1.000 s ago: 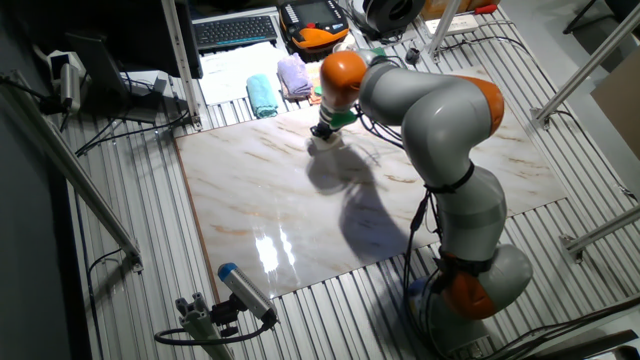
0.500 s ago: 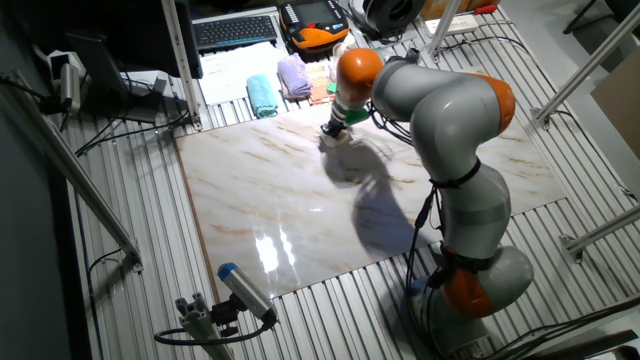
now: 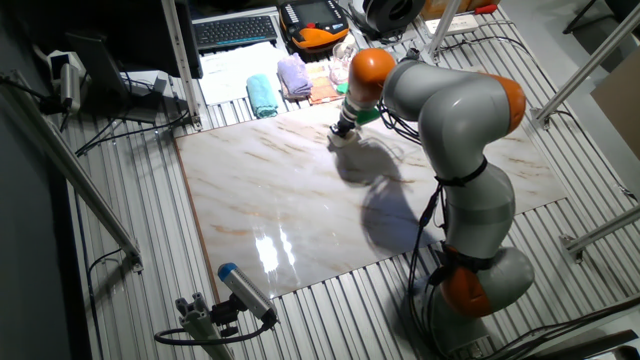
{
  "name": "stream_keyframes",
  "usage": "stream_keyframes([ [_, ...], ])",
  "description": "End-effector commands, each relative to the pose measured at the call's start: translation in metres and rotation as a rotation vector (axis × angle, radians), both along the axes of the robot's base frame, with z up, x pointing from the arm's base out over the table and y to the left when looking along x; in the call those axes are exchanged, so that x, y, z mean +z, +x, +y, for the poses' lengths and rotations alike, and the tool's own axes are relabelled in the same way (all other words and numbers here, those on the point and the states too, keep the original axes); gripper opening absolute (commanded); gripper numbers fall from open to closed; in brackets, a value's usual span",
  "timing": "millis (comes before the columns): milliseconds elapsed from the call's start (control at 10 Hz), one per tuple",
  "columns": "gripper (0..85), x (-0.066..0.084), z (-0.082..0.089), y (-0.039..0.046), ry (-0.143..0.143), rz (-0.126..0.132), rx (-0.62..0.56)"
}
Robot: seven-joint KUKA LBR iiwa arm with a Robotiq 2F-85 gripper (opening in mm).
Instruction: Clean the tabletop with a sponge
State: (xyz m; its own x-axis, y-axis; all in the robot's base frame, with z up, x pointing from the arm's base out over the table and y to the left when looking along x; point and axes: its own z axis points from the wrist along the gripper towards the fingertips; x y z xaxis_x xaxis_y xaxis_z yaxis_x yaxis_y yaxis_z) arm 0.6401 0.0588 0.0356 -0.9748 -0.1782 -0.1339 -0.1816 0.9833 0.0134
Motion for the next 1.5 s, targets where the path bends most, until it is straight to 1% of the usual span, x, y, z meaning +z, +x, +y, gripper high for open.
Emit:
stream_keyframes([
  [0, 0.0, 0.002, -0.004, -0.0007, -0.003, 0.0, 0.005],
  [100, 0.0, 0.005, -0.008, -0.0011, -0.011, 0.0, 0.009],
  [200, 0.0, 0.007, -0.013, -0.0012, -0.013, 0.0, 0.015],
  [400, 0.0, 0.007, -0.019, -0.0033, -0.016, -0.008, 0.02],
  [700, 0.0, 0.004, -0.025, -0.0062, -0.026, -0.011, 0.022],
  [900, 0.0, 0.006, -0.032, -0.0066, -0.036, -0.015, 0.026],
  [1100, 0.0, 0.009, -0.041, -0.0078, -0.037, -0.016, 0.035],
  [1200, 0.0, 0.01, -0.044, -0.009, -0.04, -0.016, 0.036],
  [1400, 0.0, 0.005, -0.05, -0.0129, -0.041, -0.022, 0.045],
])
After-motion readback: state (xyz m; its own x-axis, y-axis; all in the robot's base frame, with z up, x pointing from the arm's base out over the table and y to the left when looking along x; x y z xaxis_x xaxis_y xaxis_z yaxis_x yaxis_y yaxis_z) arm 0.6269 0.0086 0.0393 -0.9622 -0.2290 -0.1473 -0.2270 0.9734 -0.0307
